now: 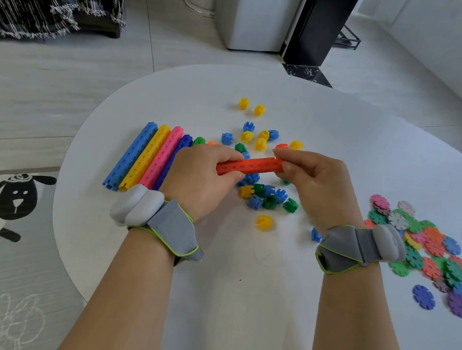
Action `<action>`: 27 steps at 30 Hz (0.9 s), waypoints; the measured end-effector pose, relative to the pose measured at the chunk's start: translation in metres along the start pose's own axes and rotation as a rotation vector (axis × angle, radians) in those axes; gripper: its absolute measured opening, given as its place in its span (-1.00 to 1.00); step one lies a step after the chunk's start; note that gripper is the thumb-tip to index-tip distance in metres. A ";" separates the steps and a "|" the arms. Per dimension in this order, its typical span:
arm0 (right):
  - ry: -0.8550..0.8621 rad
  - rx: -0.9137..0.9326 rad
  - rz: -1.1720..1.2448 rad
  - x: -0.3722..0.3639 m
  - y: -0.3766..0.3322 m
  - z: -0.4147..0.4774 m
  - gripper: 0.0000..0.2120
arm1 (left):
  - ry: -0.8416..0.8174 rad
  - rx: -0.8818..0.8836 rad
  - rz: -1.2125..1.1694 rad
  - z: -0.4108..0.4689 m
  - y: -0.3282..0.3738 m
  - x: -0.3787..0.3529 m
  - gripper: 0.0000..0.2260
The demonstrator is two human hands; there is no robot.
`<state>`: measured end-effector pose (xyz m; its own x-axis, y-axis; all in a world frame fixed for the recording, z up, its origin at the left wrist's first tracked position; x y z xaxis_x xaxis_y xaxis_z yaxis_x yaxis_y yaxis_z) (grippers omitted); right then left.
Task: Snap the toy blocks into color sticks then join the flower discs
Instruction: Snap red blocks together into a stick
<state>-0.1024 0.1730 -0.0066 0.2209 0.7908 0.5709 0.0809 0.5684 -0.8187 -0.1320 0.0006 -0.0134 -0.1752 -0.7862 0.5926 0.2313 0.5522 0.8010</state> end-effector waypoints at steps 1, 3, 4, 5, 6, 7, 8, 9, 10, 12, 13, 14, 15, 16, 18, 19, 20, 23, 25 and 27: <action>0.015 0.004 0.049 0.002 0.001 0.000 -0.70 | -0.004 0.002 -0.011 0.000 0.000 -0.001 -0.77; 0.040 -0.005 0.172 0.003 0.003 -0.001 -0.74 | -0.016 0.003 -0.024 -0.001 0.002 -0.002 -0.78; 0.051 -0.018 0.240 0.004 0.006 -0.001 -0.76 | -0.021 0.003 -0.024 -0.001 0.003 -0.003 -0.78; 0.060 -0.034 0.304 0.004 0.008 -0.001 -0.79 | -0.025 0.004 -0.023 -0.001 0.004 -0.003 -0.78; 0.068 -0.053 0.365 0.003 0.010 -0.001 -0.82 | -0.028 0.006 -0.023 -0.001 0.004 -0.003 -0.77; 0.077 -0.074 0.420 0.003 0.013 -0.001 -0.84 | -0.031 0.008 -0.026 -0.001 0.004 -0.004 -0.77; 0.085 -0.092 0.464 0.003 0.015 -0.001 -0.85 | -0.035 0.008 -0.030 -0.001 0.004 -0.004 -0.77; 0.089 -0.104 0.491 0.003 0.017 -0.001 -0.86 | -0.039 0.009 -0.034 -0.001 0.005 -0.005 -0.77; 0.087 -0.110 0.504 0.002 0.019 0.000 -0.86 | -0.043 0.011 -0.035 -0.001 0.004 -0.006 -0.77; 0.072 -0.113 0.522 0.001 0.020 0.000 -0.85 | -0.047 0.018 -0.037 -0.001 0.004 -0.006 -0.77; 0.065 -0.111 0.535 0.000 0.020 0.000 -0.86 | -0.050 0.018 -0.035 -0.001 0.004 -0.007 -0.77; 0.060 -0.108 0.551 0.000 0.020 0.000 -0.86 | -0.053 0.016 -0.034 -0.001 0.004 -0.007 -0.77; 0.057 -0.107 0.571 0.000 0.019 0.000 -0.86 | -0.055 0.013 -0.035 -0.001 0.005 -0.007 -0.77; 0.053 -0.109 0.596 -0.001 0.020 0.000 -0.85 | -0.056 0.010 -0.039 -0.001 0.005 -0.008 -0.78; 0.043 -0.117 0.656 -0.003 0.020 0.000 -0.86 | -0.052 0.000 -0.052 -0.001 0.007 -0.007 -0.79; 0.036 -0.118 0.676 -0.003 0.021 0.000 -0.86 | -0.050 -0.006 -0.057 -0.001 0.008 -0.007 -0.79; 0.031 -0.115 0.682 -0.004 0.021 0.000 -0.85 | -0.049 -0.011 -0.060 -0.001 0.008 -0.007 -0.79; 0.033 -0.098 0.587 -0.005 0.023 0.001 -0.83 | -0.043 -0.021 -0.044 -0.002 0.008 -0.006 -0.78; 0.041 -0.097 0.509 -0.005 0.024 0.002 -0.82 | -0.037 -0.020 -0.018 -0.001 0.007 -0.006 -0.77; 0.042 -0.098 0.471 -0.007 0.021 0.003 -0.82 | -0.020 -0.014 -0.004 0.000 0.005 -0.007 -0.76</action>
<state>-0.1054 0.1802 -0.0275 0.2945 0.9460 0.1352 0.0532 0.1250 -0.9907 -0.1300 0.0087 -0.0133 -0.1949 -0.7830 0.5907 0.2441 0.5446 0.8024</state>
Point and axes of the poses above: each hand's wrist, its own z-axis towards the middle knuckle, its own x-axis out of the back of the hand, y = z × x, the point moved 9 cm from there along z, towards the middle knuckle, and after that the axes turned 5 degrees about -z, right-handed, at the moved point
